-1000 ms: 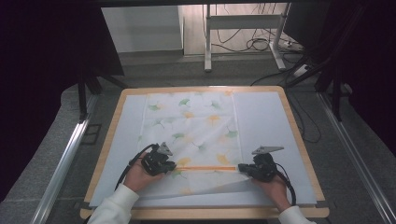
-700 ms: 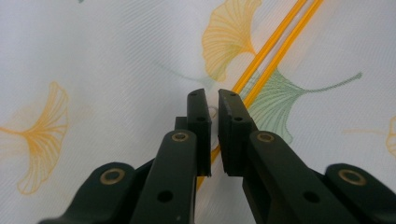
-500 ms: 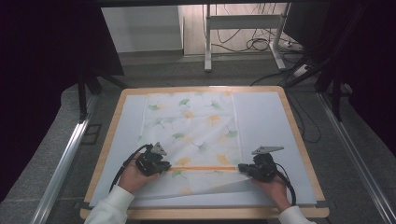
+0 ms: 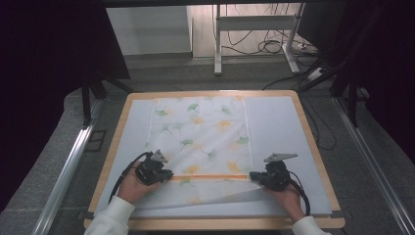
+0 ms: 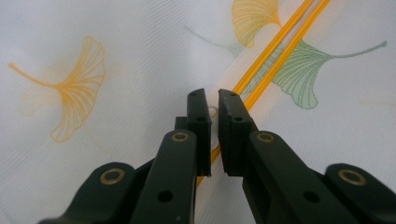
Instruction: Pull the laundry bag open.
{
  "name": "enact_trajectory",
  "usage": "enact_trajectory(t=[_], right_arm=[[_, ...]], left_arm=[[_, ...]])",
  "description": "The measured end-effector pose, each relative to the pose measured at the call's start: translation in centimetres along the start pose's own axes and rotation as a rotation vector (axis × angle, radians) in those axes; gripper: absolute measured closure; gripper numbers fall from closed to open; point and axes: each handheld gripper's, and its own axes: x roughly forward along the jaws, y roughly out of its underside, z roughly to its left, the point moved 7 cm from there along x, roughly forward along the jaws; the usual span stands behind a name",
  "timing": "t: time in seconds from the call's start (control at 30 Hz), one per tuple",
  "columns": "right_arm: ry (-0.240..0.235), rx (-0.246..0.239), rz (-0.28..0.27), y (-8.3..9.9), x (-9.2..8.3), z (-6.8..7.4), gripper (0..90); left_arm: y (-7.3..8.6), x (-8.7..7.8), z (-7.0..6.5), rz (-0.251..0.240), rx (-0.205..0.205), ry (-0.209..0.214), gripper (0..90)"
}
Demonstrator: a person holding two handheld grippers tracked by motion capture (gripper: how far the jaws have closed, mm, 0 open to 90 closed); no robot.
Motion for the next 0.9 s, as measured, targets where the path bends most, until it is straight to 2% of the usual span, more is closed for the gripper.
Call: enact_trajectory(t=[0.3, 0.9], right_arm=[[0.0, 0.0, 0.0, 0.0, 0.0, 0.0, 89.9], [-0.001, -0.001, 0.0, 0.0, 0.0, 0.0, 89.9]], left_arm=[[0.7, -0.5, 0.5, 0.004, -0.005, -0.009, 84.9], [2.7, -1.8, 2.0, -0.004, -0.055, -0.045, 84.9]])
